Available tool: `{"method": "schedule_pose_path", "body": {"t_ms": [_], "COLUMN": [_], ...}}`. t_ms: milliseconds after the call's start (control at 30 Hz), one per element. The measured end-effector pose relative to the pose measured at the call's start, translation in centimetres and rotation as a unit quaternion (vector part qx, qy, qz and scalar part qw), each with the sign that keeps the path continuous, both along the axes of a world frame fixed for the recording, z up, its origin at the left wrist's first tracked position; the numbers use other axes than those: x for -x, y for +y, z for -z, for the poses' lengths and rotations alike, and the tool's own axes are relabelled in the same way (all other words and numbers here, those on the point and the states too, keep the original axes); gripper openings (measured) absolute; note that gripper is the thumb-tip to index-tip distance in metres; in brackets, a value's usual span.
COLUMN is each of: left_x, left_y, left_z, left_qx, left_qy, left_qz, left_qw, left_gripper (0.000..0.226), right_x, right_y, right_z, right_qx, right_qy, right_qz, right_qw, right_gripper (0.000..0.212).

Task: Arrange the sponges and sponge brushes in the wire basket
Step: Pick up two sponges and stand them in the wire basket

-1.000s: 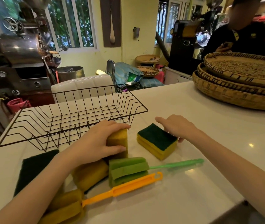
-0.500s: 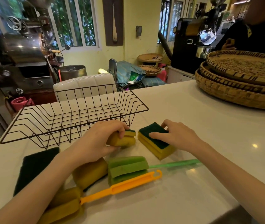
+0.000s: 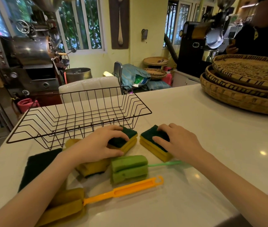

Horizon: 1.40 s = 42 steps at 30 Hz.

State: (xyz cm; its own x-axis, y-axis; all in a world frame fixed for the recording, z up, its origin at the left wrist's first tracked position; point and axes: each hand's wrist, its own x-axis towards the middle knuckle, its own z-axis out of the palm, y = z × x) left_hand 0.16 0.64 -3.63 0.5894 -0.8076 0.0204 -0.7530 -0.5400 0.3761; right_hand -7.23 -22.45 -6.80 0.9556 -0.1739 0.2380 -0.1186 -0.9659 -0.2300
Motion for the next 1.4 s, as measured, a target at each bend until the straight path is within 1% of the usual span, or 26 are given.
{"method": "schedule_pose_path", "body": {"t_ms": [67, 167, 300, 400, 467, 533, 633, 833, 1033, 1167, 1267, 1400], "left_x": [-0.2, -0.5, -0.7, -0.8, -1.0, -1.1, -0.9, -0.6, -2.6, -5.0, -7.2, -10.5], "left_y": [0.0, -0.3, -0.9, -1.2, -1.1, -1.1, -1.2, -1.5, -1.5, -1.2, -0.7, -0.4], "left_z": [0.1, 0.3, 0.6, 0.6, 0.2, -0.2, -1.1, -4.4, -6.8, -7.4, -7.3, -6.1], "left_qx": [-0.028, -0.048, -0.065, -0.051, -0.031, -0.009, 0.033, 0.150, 0.251, 0.258, 0.250, 0.220], "left_qy": [0.017, 0.006, -0.037, -0.040, -0.020, 0.009, 0.032, 0.039, 0.003, -0.001, -0.005, -0.012], "left_qz": [-0.022, -0.033, -0.063, -0.075, -0.067, -0.055, -0.044, -0.043, -0.091, -0.129, -0.168, -0.234], "left_qw": [0.999, 0.998, 0.995, 0.995, 0.997, 0.998, 0.998, 0.987, 0.964, 0.958, 0.953, 0.947], "left_gripper": [0.032, 0.031, 0.047, 0.054, 0.054, 0.051, 0.047, 0.040, 0.040, 0.041, 0.048, 0.058], "right_x": [0.0, 0.0, 0.1, -0.1, -0.1, 0.0, 0.2, -0.4, -3.8, -7.1, -9.8, -13.5], "right_y": [0.0, -0.1, -0.1, -0.1, -0.2, -0.6, -1.4, -2.8, -2.2, -1.0, 0.0, 1.5], "right_z": [0.0, -0.2, -0.5, -0.9, -1.4, -1.8, -2.9, -5.7, -8.0, -8.6, -8.5, -8.0], "right_qx": [0.020, 0.003, -0.008, -0.035, -0.064, -0.117, -0.189, -0.263, -0.290, -0.304, -0.312, -0.312], "right_qy": [0.004, 0.010, 0.050, 0.063, 0.072, 0.074, 0.045, -0.034, -0.142, -0.169, -0.183, -0.158], "right_qz": [-0.004, -0.017, -0.030, -0.026, -0.026, -0.027, -0.026, -0.040, -0.041, -0.050, -0.062, -0.085], "right_qw": [1.000, 1.000, 0.998, 0.997, 0.995, 0.990, 0.981, 0.963, 0.945, 0.936, 0.930, 0.933], "right_gripper": [0.049, 0.054, 0.051, 0.046, 0.044, 0.042, 0.036, 0.024, 0.031, 0.040, 0.044, 0.052]}}
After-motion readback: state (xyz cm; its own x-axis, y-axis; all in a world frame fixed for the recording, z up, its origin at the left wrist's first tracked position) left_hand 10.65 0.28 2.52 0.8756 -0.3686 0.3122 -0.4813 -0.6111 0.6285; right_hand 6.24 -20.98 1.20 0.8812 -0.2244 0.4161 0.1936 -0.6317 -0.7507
